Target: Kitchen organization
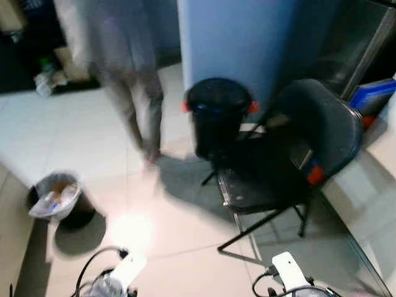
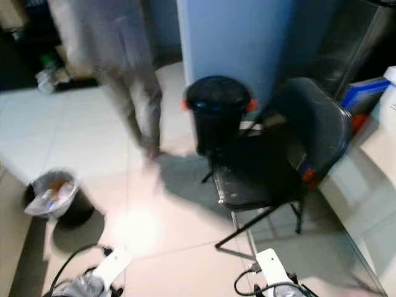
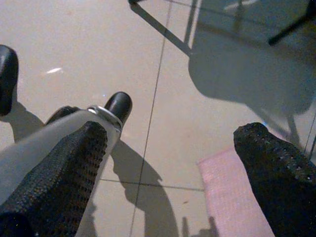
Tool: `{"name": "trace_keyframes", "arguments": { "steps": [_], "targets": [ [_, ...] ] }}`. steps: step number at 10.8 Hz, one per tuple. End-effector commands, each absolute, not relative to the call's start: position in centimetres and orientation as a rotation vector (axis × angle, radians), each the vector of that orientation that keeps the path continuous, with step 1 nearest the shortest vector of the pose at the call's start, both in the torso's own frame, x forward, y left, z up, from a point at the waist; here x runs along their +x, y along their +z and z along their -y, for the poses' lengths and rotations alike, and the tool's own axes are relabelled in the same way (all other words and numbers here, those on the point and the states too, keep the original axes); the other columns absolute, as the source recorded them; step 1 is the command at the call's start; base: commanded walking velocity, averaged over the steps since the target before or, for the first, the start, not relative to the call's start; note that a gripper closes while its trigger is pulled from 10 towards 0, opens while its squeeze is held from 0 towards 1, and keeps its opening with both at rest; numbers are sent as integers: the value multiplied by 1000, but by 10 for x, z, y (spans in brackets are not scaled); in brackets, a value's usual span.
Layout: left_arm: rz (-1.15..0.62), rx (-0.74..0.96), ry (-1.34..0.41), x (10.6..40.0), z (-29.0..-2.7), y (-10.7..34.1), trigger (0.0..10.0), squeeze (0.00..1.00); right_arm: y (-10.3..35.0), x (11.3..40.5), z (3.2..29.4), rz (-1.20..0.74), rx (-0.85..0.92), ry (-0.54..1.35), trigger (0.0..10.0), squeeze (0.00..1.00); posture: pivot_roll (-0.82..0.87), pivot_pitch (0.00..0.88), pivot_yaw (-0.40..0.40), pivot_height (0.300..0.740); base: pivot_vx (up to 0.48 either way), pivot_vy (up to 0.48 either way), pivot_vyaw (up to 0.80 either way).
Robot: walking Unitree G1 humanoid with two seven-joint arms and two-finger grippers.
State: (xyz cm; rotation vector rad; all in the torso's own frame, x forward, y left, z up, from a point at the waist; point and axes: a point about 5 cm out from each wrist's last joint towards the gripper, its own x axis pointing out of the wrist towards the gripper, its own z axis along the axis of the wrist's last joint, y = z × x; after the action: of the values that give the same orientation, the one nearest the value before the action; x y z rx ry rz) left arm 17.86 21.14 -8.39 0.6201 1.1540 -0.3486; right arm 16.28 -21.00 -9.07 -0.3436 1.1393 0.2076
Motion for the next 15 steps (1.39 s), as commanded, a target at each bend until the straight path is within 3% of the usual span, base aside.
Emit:
{"name": "trace_keyframes", "arguments": {
  "steps": [1, 8, 11, 13, 15],
  "targets": [
    [-1176, 633, -355, 173, -215, -86, 10000, 0, -89, 166, 208, -1126, -349, 222, 10000, 0, -17, 0, 42, 740, 0, 0, 800],
    [-1163, 659, -351, 174, -216, -85, 10000, 0, -90, 166, 208, -1125, -339, 213, 10000, 0, -20, 0, 46, 740, 0, 0, 800],
    [-1102, 700, -269, 178, -219, -83, 10000, 0, -89, 167, 208, -1116, -341, 206, 10000, 0, -19, 0, 44, 740, 0, 0, 800],
    [-1060, 529, -191, 176, -217, -83, 10000, 0, -89, 167, 208, -1073, -269, 133, 10000, 0, -13, 0, 39, 740, 0, 0, 638],
    [-1054, 520, -160, 176, -217, -83, 10000, 0, -88, 168, 208, -1056, -285, 128, 10000, 0, -14, 0, 39, 740, 0, 0, 781]
  ]
}}
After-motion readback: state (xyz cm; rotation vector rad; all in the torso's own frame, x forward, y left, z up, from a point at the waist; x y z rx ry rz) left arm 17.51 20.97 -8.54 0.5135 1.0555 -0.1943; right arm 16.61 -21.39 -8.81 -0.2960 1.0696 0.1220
